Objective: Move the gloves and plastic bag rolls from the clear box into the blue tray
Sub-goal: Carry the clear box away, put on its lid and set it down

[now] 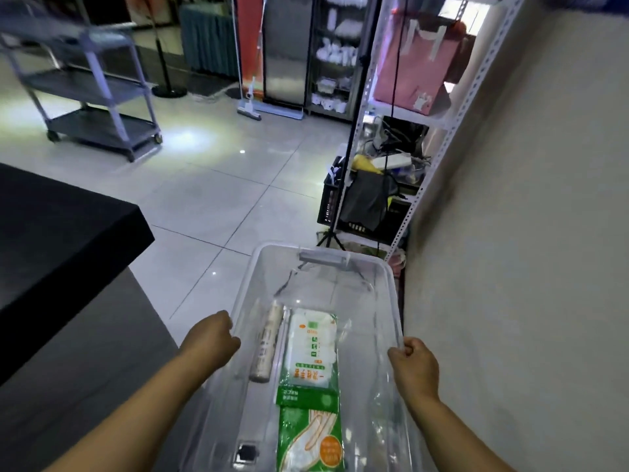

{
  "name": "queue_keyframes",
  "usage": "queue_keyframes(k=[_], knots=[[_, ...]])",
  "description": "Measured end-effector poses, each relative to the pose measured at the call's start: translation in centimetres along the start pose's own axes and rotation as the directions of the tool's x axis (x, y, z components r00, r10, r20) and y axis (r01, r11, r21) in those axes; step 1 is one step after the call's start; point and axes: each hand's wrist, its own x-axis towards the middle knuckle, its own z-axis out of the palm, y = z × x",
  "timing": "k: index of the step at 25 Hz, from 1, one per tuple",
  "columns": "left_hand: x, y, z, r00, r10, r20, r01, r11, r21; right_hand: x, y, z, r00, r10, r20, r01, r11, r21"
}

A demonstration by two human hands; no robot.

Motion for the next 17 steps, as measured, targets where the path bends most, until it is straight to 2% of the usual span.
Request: queue_keyframes(k=[7, 13, 17], knots=[[9.2, 2.9, -3.4, 0.979, -0.183, -0.093, 0.178, 0.982, -0.061, 13.8, -7.5, 5.9, 0.983, -0.092, 0.162, 0.101, 0.994, -0.048], [21.8, 3.6, -6.6, 0.965, -0.242, -0.101, 0.233, 0.968, -0.090, 23.1, -13.9, 13.5, 0.975, -0.110, 0.191, 0.127, 0.988, -0.082], [31.0, 4.0, -9.5, 0.959, -0.273, -0.072, 0.262, 0.957, -0.128, 28.9, -19.4, 17.9, 0.982, -0.099, 0.161, 0.114, 0.990, -0.087]])
